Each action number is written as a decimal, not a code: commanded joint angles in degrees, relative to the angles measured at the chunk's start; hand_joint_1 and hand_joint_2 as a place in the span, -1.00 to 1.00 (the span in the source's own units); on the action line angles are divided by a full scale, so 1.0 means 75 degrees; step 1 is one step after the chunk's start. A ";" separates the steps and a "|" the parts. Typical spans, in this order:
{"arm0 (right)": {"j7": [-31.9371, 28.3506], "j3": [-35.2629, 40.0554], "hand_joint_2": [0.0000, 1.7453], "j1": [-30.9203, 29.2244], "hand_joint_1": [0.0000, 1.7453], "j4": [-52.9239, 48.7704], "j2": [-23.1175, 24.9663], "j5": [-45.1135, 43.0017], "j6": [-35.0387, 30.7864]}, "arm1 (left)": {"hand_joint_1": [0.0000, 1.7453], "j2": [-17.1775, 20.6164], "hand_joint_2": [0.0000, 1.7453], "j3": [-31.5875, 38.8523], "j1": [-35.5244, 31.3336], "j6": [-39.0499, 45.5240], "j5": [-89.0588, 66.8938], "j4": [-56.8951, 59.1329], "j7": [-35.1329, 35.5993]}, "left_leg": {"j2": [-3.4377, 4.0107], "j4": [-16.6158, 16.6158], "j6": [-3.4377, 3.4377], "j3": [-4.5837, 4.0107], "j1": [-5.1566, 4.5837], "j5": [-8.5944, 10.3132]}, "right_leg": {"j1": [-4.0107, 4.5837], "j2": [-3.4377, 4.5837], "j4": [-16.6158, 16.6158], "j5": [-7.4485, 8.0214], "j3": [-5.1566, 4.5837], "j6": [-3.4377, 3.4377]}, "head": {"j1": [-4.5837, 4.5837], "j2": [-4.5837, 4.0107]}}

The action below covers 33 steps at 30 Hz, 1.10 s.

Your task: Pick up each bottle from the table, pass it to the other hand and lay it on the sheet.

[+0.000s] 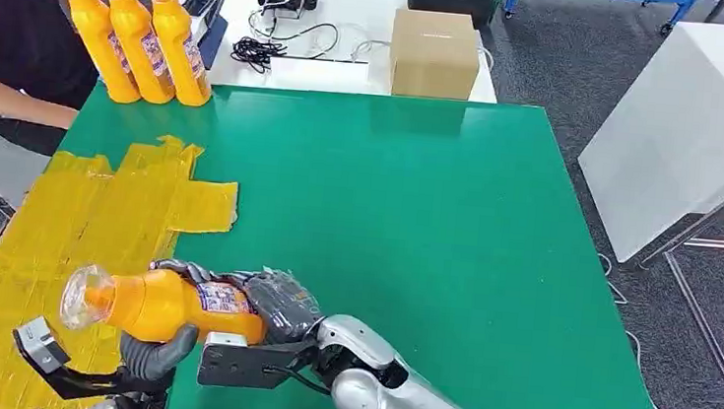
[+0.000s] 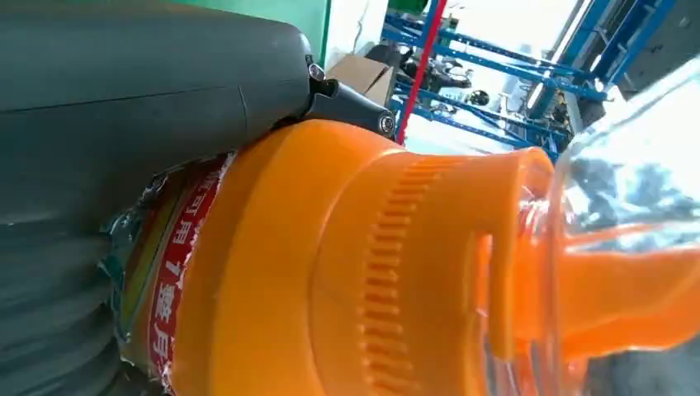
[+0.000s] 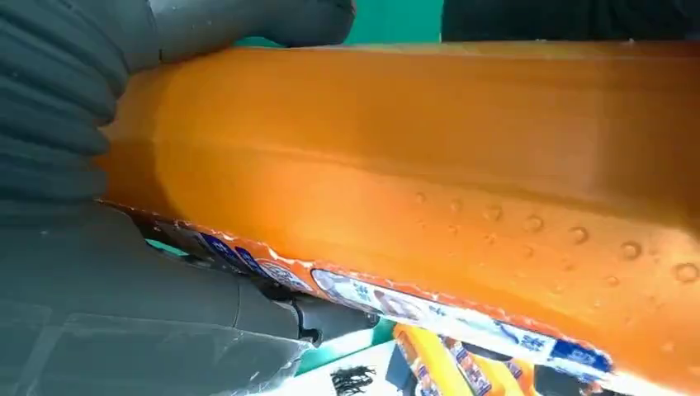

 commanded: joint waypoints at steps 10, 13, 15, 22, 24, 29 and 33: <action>-0.0776 -0.1306 -1.00 0.1659 -1.00 -0.1935 -0.0895 0.0075 -0.1153 | 1.00 0.1257 1.00 0.0249 -0.1212 0.6465 -0.9856 0.1235 0.1632 | -0.0037 -0.0011 -0.0008 0.0005 0.0002 0.0006 | 0.0001 -0.0038 -0.0012 -0.0003 0.0012 -0.0002 | 0.0012 0.0000; -0.0763 -0.1267 -1.00 0.1574 -1.00 -0.1841 -0.0799 0.0052 -0.1065 | 1.00 0.1513 1.00 0.0049 -0.1430 0.6532 -1.1573 0.1693 0.2523 | -0.0001 -0.0015 -0.0013 0.0011 0.0003 0.0003 | 0.0000 -0.0007 -0.0010 0.0002 0.0006 -0.0005 | -0.0003 0.0000; -0.0760 -0.1245 -1.00 0.1552 -1.00 -0.1852 -0.0777 0.0035 -0.1027 | 1.00 0.1693 1.00 -0.0191 -0.1557 0.6276 -1.2124 0.1940 0.2931 | -0.0004 -0.0013 -0.0012 0.0010 0.0007 0.0003 | 0.0003 -0.0010 -0.0011 0.0000 0.0008 -0.0006 | 0.0000 0.0000; -0.0751 -0.1228 -1.00 0.1532 -1.00 -0.1869 -0.0759 0.0023 -0.0991 | 1.00 0.1776 1.00 -0.0337 -0.1690 0.6174 -1.2259 0.2240 0.3058 | -0.0004 -0.0008 -0.0010 0.0011 0.0007 -0.0002 | 0.0003 -0.0011 -0.0009 -0.0005 0.0012 -0.0001 | 0.0003 0.0000; -0.0751 -0.1228 -1.00 0.1532 -1.00 -0.1869 -0.0759 0.0023 -0.0991 | 1.00 0.1776 1.00 -0.0337 -0.1690 0.6174 -1.2259 0.2240 0.3058 | -0.0004 -0.0008 -0.0010 0.0011 0.0008 -0.0002 | 0.0005 -0.0011 -0.0011 -0.0005 0.0014 -0.0001 | 0.0000 0.0000; -0.0743 -0.1223 -1.00 0.1525 -1.00 -0.1863 -0.0755 0.0016 -0.0956 | 1.00 0.1879 1.00 -0.0481 -0.1732 0.5955 -1.2330 0.2312 0.3205 | -0.0004 -0.0005 -0.0009 0.0002 0.0003 0.0001 | 0.0001 -0.0009 -0.0005 -0.0003 0.0002 -0.0003 | 0.0000 0.0000; -0.0694 -0.1197 -1.00 0.1472 -1.00 -0.1828 -0.0699 -0.0013 -0.0826 | -1.00 0.2003 -1.00 -0.0708 -0.2035 0.5563 -1.2817 0.3045 0.3711 | -0.0009 -0.0008 -0.0010 0.0002 0.0002 0.0003 | 0.0000 -0.0014 -0.0005 -0.0002 0.0001 -0.0004 | 0.0000 0.0000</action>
